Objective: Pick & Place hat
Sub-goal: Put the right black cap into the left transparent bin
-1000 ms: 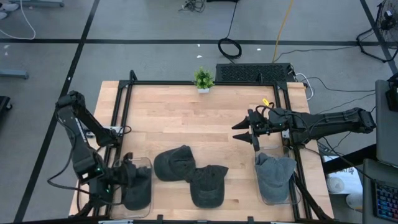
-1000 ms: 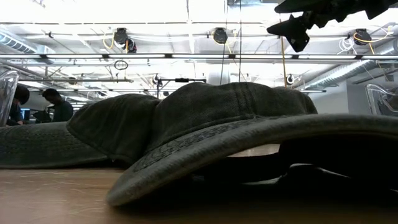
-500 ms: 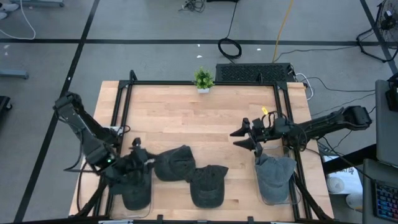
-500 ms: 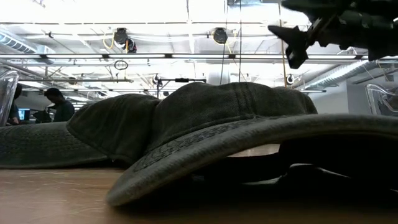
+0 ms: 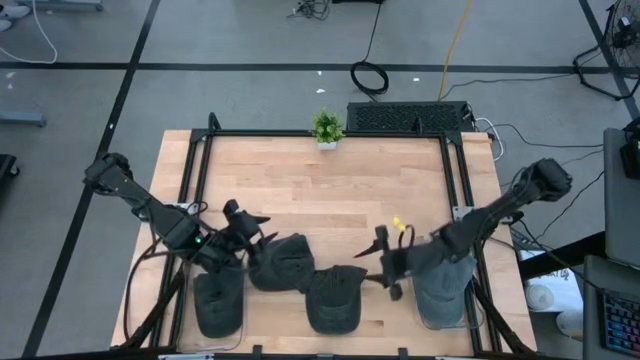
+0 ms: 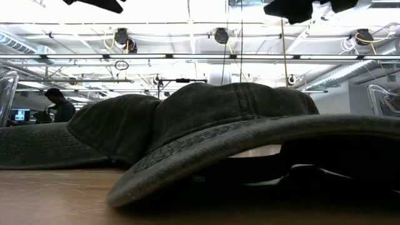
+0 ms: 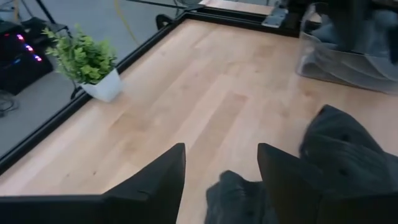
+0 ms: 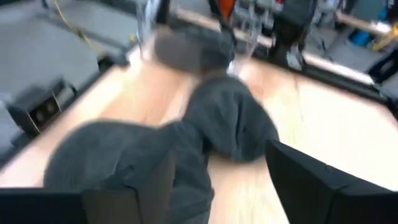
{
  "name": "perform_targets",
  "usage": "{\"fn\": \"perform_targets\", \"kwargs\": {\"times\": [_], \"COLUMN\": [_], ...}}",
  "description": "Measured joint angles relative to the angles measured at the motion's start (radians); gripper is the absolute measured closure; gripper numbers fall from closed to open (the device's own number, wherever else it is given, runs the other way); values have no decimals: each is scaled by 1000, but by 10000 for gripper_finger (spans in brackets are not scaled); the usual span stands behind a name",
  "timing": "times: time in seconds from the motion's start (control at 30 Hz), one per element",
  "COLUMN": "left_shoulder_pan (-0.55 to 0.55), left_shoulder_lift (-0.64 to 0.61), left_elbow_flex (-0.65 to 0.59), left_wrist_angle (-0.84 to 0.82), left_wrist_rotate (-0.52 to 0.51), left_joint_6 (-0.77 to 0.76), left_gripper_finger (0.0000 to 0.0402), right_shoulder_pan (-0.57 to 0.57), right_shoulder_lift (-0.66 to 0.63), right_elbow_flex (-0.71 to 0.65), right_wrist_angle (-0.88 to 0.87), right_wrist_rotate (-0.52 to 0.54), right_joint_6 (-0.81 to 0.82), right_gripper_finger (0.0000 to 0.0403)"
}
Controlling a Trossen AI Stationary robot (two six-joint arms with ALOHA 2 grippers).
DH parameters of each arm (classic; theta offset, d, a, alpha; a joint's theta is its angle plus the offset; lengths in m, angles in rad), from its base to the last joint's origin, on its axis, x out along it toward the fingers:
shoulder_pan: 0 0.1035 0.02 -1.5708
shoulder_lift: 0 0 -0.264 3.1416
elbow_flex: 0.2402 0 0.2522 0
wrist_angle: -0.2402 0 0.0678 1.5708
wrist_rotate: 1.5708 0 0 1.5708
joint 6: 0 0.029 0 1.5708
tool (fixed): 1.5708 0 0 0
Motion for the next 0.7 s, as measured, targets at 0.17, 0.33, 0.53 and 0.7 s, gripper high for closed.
{"fn": "perform_targets", "kwargs": {"times": [0.17, 0.33, 0.53, 0.7], "left_shoulder_pan": [37, 67, 99, 118], "left_shoulder_lift": [0, 0, 1, 1], "left_elbow_flex": [0, -6, -32, -61], "left_wrist_angle": [0, 6, 12, 36], "left_wrist_rotate": [-9, -10, -11, -3], "left_joint_6": [0, -8, -21, -31], "left_gripper_finger": [187, 195, 205, 203], "right_shoulder_pan": [39, 35, 12, -8], "right_shoulder_lift": [116, 168, 228, 284], "right_elbow_flex": [95, 108, 109, 109], "right_wrist_angle": [-202, -345, -336, -336], "right_wrist_rotate": [23, -11, -48, -118], "right_joint_6": [133, 248, 251, 281], "right_gripper_finger": [127, 118, 123, 122]}}
